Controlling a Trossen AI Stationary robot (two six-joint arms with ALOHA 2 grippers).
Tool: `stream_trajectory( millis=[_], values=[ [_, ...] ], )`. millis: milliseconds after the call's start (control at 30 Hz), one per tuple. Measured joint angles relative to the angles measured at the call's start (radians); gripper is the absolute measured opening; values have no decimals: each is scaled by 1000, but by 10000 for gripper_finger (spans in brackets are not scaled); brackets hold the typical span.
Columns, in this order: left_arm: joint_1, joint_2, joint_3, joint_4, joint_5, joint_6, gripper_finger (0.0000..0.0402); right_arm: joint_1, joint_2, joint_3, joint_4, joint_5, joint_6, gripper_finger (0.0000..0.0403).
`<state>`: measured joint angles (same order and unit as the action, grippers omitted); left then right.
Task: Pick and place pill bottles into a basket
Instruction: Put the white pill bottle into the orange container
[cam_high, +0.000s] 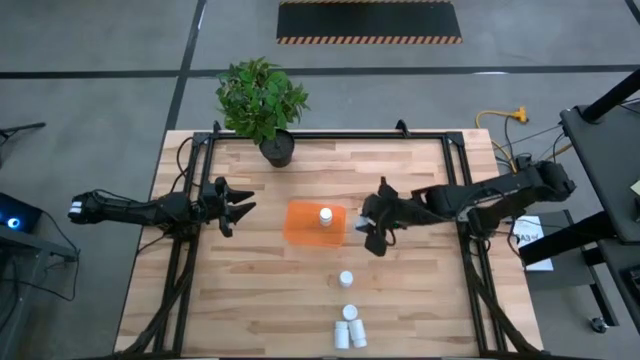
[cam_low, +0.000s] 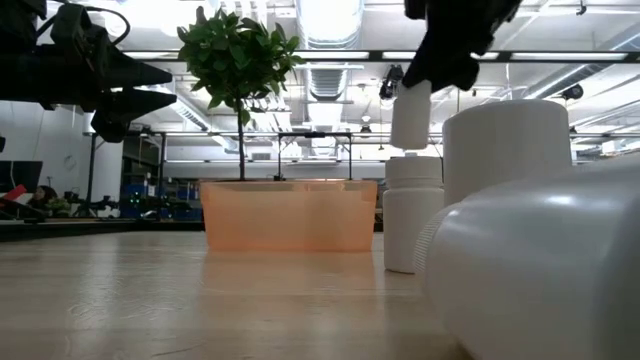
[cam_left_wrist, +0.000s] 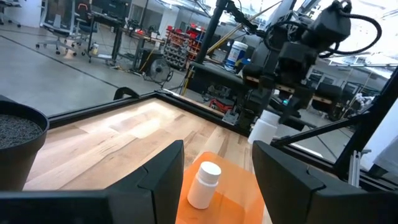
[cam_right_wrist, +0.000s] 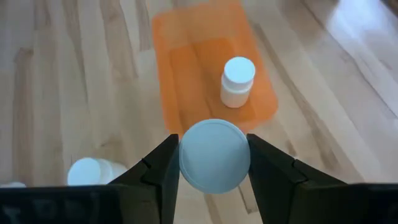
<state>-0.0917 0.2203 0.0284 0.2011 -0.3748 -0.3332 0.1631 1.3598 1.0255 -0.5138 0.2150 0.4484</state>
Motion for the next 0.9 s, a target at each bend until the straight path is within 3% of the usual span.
stream_trajectory(
  millis=[433,900],
  values=[
    [0,0,0,0,0,0,173,-124,204,211,8,-97,-153,142],
    [0,0,0,0,0,0,173,-127,321,214,69,-148,-143,142]
  ],
)
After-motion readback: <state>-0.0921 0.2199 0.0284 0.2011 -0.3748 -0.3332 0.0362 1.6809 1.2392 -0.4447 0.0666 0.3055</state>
